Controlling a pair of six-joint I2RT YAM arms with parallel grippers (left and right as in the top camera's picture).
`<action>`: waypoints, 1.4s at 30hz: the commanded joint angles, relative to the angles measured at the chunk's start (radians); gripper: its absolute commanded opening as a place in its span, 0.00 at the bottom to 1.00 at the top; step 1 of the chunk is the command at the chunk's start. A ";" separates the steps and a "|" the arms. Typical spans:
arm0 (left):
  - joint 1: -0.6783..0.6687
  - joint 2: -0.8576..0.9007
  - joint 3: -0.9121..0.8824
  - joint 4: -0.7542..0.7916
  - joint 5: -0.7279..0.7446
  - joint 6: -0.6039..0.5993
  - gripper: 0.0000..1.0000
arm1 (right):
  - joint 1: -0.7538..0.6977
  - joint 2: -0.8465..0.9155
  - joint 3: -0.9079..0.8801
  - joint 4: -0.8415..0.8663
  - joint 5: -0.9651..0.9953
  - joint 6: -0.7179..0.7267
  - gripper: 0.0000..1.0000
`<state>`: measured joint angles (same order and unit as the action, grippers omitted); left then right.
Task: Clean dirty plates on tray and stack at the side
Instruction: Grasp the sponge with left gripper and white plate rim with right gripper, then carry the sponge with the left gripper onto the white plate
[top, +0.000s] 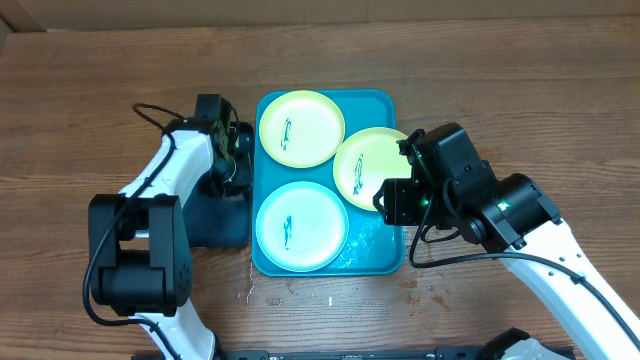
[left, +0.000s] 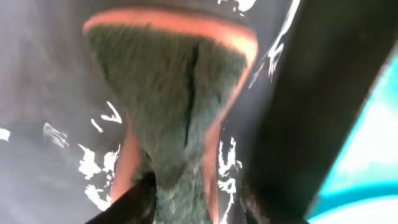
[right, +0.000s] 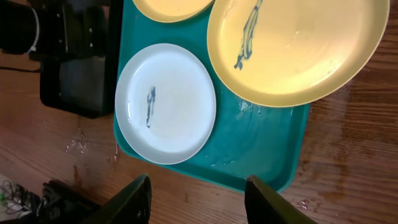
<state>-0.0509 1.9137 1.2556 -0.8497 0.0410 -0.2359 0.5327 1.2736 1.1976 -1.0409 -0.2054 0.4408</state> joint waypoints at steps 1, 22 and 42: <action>-0.001 0.014 0.074 -0.046 0.000 0.008 0.47 | 0.005 -0.003 -0.001 0.002 0.014 0.002 0.50; -0.002 0.159 0.098 -0.031 -0.015 0.034 0.04 | 0.005 0.007 -0.001 -0.002 0.205 0.201 0.42; -0.053 -0.187 0.555 -0.479 0.120 0.025 0.04 | 0.031 0.521 -0.001 0.202 -0.074 0.067 0.26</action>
<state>-0.0723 1.7710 1.7954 -1.3071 0.0837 -0.2028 0.5449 1.7355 1.1976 -0.8616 -0.1791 0.5186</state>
